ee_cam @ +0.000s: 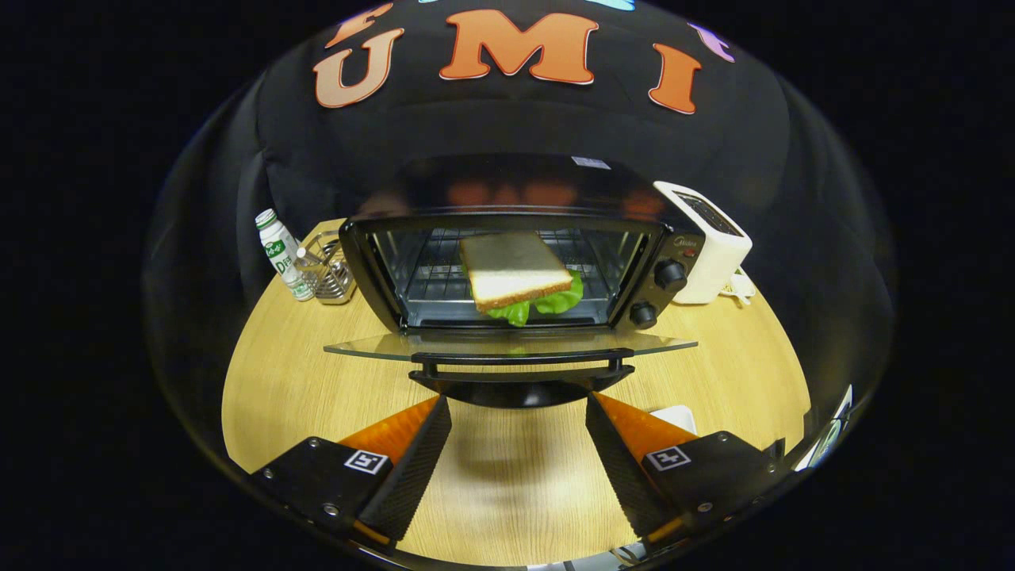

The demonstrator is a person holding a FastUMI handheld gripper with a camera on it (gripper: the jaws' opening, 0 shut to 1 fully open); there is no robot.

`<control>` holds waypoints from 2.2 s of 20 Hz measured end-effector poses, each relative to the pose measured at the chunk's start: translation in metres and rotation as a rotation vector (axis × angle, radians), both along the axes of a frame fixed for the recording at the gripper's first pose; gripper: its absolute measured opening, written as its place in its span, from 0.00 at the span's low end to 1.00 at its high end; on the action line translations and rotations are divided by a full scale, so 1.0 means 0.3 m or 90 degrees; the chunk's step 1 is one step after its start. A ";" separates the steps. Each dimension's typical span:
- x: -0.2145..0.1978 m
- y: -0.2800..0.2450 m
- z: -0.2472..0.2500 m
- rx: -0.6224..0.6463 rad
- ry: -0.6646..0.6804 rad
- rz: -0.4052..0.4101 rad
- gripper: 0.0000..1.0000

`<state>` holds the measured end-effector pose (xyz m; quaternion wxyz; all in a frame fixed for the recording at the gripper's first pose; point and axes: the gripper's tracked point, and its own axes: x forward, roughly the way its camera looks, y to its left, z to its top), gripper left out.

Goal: Open the toaster oven, put the food inside, and close the toaster oven door.

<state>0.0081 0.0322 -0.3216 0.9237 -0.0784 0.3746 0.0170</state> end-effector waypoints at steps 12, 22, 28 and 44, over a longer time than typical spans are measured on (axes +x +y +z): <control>0.191 0.022 0.108 0.029 -0.059 -0.010 1.00; 0.230 0.034 0.211 0.070 -0.121 -0.005 1.00; 0.281 -0.030 0.396 0.067 -0.183 -0.011 1.00; 0.359 -0.270 1.112 0.086 -0.406 -0.047 1.00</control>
